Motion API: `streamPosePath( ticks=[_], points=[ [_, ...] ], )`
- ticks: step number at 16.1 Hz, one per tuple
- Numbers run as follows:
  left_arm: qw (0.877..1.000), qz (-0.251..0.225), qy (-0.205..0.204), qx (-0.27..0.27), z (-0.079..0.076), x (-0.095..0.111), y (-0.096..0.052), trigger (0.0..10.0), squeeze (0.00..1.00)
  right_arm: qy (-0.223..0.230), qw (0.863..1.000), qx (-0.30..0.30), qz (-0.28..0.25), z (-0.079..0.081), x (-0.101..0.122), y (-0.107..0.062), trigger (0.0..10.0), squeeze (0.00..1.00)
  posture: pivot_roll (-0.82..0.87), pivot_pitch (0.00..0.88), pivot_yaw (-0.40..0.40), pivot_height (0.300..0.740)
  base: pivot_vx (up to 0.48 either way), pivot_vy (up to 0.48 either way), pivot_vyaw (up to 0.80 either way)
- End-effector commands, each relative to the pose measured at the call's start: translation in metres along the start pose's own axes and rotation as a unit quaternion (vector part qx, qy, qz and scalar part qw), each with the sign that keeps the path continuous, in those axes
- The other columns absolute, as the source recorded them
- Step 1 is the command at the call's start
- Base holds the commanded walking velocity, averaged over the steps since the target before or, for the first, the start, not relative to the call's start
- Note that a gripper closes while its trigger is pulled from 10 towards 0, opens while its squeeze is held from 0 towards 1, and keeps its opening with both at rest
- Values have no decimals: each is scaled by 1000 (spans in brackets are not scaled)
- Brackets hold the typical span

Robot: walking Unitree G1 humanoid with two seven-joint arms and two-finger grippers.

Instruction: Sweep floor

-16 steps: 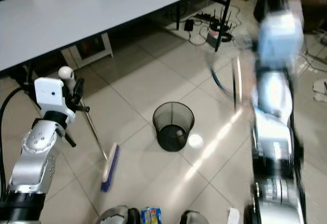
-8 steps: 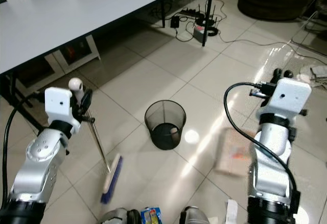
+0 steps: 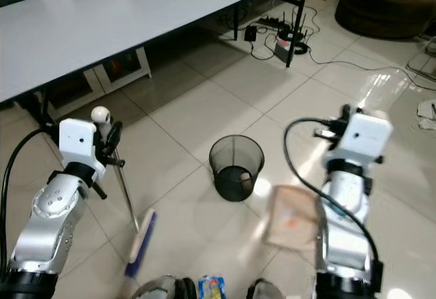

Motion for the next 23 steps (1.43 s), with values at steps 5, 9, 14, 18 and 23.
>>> streamPosePath(
  ticks=[5,9,14,18,23],
  points=[
    [1000,-16,10,-5,-2,10,2,10000,0,3,1000,-18,-4,-10,6,-3,10000,0,9,117,94,740,0,349,-763],
    [1000,-18,9,-6,-2,11,4,10000,0,6,1000,-22,2,-11,5,-4,10000,0,8,116,96,740,0,349,-800],
    [1000,-21,9,-7,-3,12,5,10000,0,7,1000,-25,6,-11,4,-3,10000,0,8,113,97,740,0,349,-800],
    [1000,-22,9,-8,-3,13,6,10000,0,9,1000,-24,10,-10,2,-3,10000,0,12,112,99,740,0,347,-725],
    [999,-34,9,-14,-4,18,6,10000,0,5,1000,-16,20,-6,-2,-4,10000,0,15,114,103,740,0,259,-88]
  ],
)
Point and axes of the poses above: a point about 5 cm out from each wrist's last joint towards the gripper, its own y axis pointing out of the wrist towards the gripper, its own x axis along the axis of the wrist's last joint, z = x × y, the point moved 5 cm from there along y, pointing out of the wrist towards the gripper, and after that the axes turned 3 degrees about y, right-handed, at the moved point
